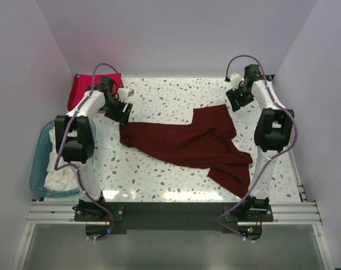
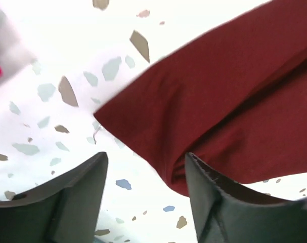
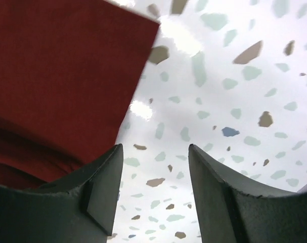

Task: Fold and stack the t-shirts
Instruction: Flatten the tshirt out

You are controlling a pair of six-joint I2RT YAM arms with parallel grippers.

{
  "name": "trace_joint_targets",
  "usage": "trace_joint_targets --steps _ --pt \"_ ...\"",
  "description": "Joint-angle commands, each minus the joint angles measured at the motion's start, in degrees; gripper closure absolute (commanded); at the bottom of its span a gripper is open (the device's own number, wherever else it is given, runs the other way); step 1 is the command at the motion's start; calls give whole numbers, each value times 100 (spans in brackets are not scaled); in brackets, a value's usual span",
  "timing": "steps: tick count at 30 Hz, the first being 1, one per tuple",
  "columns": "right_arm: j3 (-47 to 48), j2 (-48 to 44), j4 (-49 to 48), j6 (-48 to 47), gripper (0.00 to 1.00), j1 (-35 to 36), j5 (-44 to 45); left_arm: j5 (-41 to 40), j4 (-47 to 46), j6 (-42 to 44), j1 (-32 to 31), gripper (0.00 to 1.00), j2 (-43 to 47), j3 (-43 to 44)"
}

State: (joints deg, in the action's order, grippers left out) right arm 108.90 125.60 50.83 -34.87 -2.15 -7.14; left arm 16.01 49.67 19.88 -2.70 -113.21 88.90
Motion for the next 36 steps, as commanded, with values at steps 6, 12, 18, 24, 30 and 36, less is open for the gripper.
trace_joint_targets --steps 6,12,18,24,30,36 --pt "1098 755 41 1139 41 -172 -930 683 -449 -643 270 25 1 531" --pt "1099 1063 -266 1377 39 -31 -1018 711 -388 -643 490 25 -61 742" --pt "896 1212 -530 1317 37 232 -851 562 -309 -547 516 24 -61 602" --pt "413 1142 -697 939 39 707 -377 219 -414 -274 498 25 -35 242" --pt "263 1265 -662 798 63 795 -148 -159 -616 182 314 39 -105 66" --pt "280 1423 -557 771 87 795 -183 -353 -608 446 77 46 -421 162"
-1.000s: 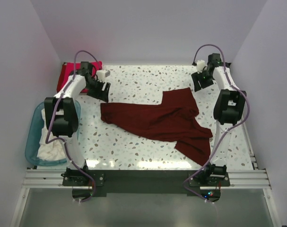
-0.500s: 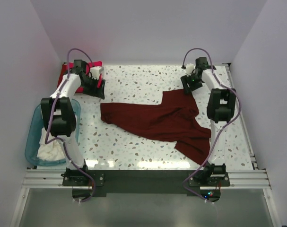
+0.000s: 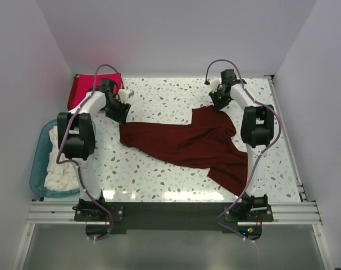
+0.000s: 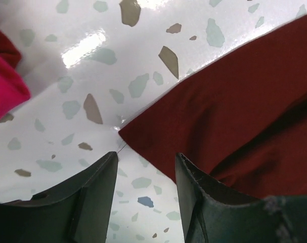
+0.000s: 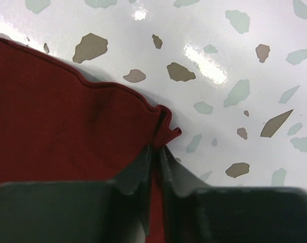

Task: Fold and stack the t-shirts
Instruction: Flatten the tshirt out

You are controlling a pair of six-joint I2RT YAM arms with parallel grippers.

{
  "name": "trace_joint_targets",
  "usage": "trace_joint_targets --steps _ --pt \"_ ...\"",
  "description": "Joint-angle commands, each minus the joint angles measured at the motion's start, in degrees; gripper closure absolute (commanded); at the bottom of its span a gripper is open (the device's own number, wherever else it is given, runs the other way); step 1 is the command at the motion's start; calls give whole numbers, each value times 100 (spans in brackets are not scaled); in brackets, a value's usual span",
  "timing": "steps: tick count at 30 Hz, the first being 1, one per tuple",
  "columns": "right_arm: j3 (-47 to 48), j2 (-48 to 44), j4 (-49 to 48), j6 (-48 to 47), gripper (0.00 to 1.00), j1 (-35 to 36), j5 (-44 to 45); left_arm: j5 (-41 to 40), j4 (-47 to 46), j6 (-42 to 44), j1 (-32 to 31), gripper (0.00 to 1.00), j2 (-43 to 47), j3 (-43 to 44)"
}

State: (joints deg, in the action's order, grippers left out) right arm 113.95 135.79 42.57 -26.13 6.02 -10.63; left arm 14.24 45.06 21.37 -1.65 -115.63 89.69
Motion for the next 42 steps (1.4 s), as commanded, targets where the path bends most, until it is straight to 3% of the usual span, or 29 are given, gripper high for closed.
trace_joint_targets --steps 1,11,22,28,31,34,40,42 --pt "-181 422 339 -103 97 -22 149 -167 -155 359 -28 47 -196 92" --pt "-154 106 357 -164 100 -66 184 -237 -296 764 -169 55 -381 40" --pt "-145 9 463 -252 100 -110 123 -123 -401 1150 -178 54 -767 268" --pt "-5 36 568 -287 100 -145 44 -9 -296 1256 -187 48 -943 365" --pt "13 1 577 -287 100 -154 53 61 -147 1379 -187 53 -952 330" --pt "57 -43 612 -296 100 -171 18 140 -120 1484 -187 64 -865 146" --pt "189 -456 534 -235 100 -338 -158 378 -50 1336 -160 100 -733 320" --pt "320 -788 411 -138 100 -444 -211 421 -67 1161 -117 100 -540 663"
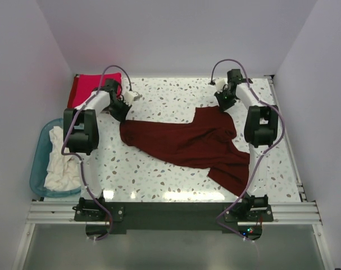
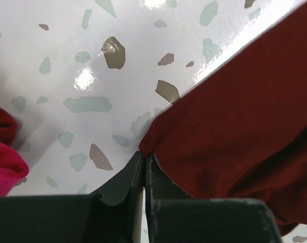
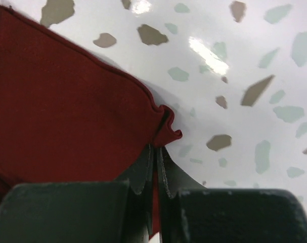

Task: Fold and stack the t-shirts
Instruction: Flatten the tshirt out

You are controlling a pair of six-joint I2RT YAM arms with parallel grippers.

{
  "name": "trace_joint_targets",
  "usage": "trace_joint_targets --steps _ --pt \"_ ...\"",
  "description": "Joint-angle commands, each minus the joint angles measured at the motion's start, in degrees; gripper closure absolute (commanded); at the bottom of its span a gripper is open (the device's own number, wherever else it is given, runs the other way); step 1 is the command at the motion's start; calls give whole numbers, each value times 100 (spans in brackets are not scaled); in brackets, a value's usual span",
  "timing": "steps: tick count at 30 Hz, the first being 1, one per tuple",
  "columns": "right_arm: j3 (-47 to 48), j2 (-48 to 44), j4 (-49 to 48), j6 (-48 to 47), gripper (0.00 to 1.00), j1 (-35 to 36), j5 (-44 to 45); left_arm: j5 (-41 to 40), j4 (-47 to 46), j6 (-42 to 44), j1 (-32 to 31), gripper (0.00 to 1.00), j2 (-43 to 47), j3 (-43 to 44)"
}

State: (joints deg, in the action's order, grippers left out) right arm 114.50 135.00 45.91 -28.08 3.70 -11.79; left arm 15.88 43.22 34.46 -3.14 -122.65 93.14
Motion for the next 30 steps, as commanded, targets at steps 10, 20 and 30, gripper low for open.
trace_joint_targets --steps 10,20,30 --pt "187 -2862 -1854 399 100 -678 264 592 -1341 -1397 155 100 1628 1540" --pt "20 -4454 -3693 320 100 -933 766 -154 -3642 -2075 155 100 3237 953" --pt "-611 -5861 -4730 -58 100 -1030 1162 -1096 -4840 -1732 155 100 4898 82"
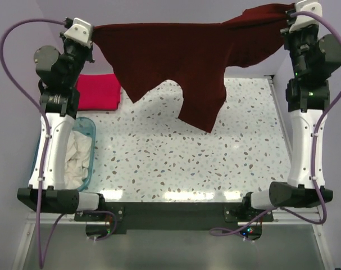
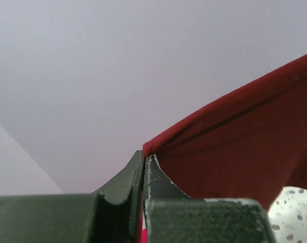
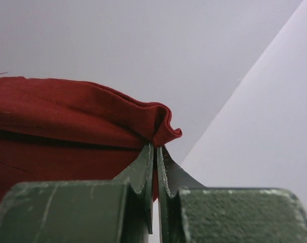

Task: Fold and stack the t-shirts
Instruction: Flatten the tshirt out

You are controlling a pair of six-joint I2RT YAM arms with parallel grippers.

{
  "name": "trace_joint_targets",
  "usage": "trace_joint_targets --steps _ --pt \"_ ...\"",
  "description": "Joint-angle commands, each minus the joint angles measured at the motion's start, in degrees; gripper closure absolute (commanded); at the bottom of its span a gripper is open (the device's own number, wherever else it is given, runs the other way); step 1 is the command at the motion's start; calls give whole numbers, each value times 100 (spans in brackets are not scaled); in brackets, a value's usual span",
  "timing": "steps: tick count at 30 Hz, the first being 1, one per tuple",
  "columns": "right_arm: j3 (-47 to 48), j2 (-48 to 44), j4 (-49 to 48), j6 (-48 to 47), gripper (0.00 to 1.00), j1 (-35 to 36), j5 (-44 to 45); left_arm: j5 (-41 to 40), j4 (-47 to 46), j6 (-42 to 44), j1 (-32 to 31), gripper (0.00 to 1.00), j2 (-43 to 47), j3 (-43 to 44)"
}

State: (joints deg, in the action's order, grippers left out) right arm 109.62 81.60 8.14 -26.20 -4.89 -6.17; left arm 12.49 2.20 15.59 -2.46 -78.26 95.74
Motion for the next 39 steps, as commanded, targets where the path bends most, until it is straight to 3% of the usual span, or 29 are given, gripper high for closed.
trace_joint_targets --steps 1,7,13,20,25,31,35,39 --pt "-212 -845 -998 -289 100 -179 600 -748 -834 146 88 100 774 -370" --pt "-802 -1875 -1306 -605 100 -179 854 -924 -1098 93 88 100 2040 -1127" --pt "-838 -2649 -1447 -1000 100 -179 793 -1082 -871 277 88 100 2763 -997" --pt "-417 -2536 -1500 -1608 100 -171 627 -1074 -291 865 88 100 2509 -92" --pt "-292 -2044 -404 -1826 100 -171 -196 -652 569 1279 88 100 1964 59" --pt "-1731 -2016 539 -2433 100 -179 -1385 435 958 1376 79 100 1630 -1179" --pt "-3284 -1921 364 -2592 100 -179 -1764 728 660 1306 -52 100 1446 -2330" --pt "-4307 -1447 -153 -2724 100 -179 -1975 641 265 1332 -220 100 535 -3200"
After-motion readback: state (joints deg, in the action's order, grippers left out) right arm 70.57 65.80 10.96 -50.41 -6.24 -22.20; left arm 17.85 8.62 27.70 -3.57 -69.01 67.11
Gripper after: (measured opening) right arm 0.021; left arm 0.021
